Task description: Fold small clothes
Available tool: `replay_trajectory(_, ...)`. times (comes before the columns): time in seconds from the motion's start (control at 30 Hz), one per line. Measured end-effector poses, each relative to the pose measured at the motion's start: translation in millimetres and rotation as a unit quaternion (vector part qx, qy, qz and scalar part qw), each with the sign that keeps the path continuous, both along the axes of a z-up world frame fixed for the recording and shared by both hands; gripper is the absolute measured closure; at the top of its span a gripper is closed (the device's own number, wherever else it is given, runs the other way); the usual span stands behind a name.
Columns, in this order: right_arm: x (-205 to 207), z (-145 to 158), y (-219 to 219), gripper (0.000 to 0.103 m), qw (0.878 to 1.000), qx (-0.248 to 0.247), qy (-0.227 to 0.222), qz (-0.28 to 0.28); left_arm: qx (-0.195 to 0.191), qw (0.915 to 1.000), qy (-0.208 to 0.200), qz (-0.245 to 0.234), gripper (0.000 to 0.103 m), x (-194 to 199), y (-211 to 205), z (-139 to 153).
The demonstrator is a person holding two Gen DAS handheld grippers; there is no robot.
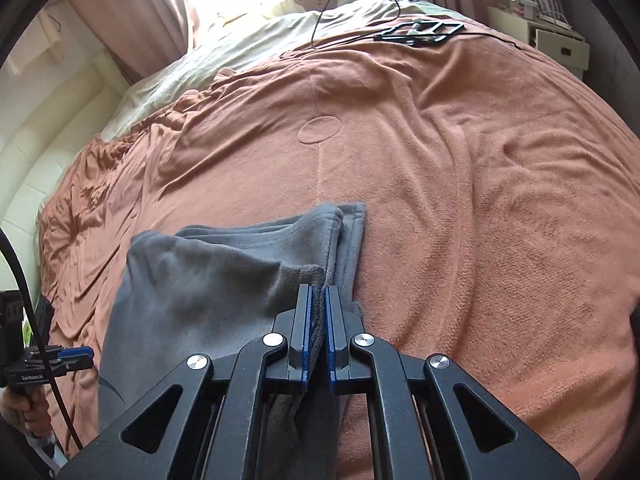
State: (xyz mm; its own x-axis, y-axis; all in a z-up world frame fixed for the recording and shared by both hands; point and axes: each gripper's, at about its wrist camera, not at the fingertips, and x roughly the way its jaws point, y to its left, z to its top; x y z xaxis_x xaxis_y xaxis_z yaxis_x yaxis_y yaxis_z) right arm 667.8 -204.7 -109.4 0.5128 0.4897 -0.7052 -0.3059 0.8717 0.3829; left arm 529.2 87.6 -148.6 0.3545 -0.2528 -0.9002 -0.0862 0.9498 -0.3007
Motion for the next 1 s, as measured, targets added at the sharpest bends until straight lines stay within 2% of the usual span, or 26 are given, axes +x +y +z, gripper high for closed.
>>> replay_trajectory(0.23,5.3,2.1,-9.8,0.099,0.999,0.028,0.019,-0.013,0.005,1.0,-0.002,0.003,0.069,20.1,-4.2,-4.8)
replay_trajectory(0.33,5.1,5.3,-15.7,0.097,0.998,0.056,0.029,0.004,0.01,0.9999,-0.007,0.006,0.067,27.2,-5.7,-6.7)
replay_trajectory(0.4,3.5,6.3,-17.0,0.086,0.998,0.051,0.035,0.011,0.007,0.9999,-0.007,0.009,0.065,30.9,-5.9,-8.3)
replay_trajectory(0.47,-1.1,6.7,-17.4,0.058,0.998,0.053,0.037,0.026,0.003,0.9999,-0.006,0.011,0.065,34.0,-6.7,-10.0)
replay_trajectory(0.53,-7.5,7.5,-19.5,0.053,0.998,0.051,0.034,0.034,0.003,0.9999,-0.005,0.012,0.065,35.6,-7.9,-11.8)
replay_trajectory(0.83,-16.4,-8.4,-36.4,0.053,0.991,0.103,0.063,0.05,0.002,0.9999,-0.003,0.013,0.065,40.1,-13.3,-19.3)
replay_trajectory(1.0,-3.1,-15.8,-39.7,0.053,0.988,0.128,0.076,0.045,0.006,0.9999,-0.005,0.014,0.065,45.3,-15.5,-20.2)
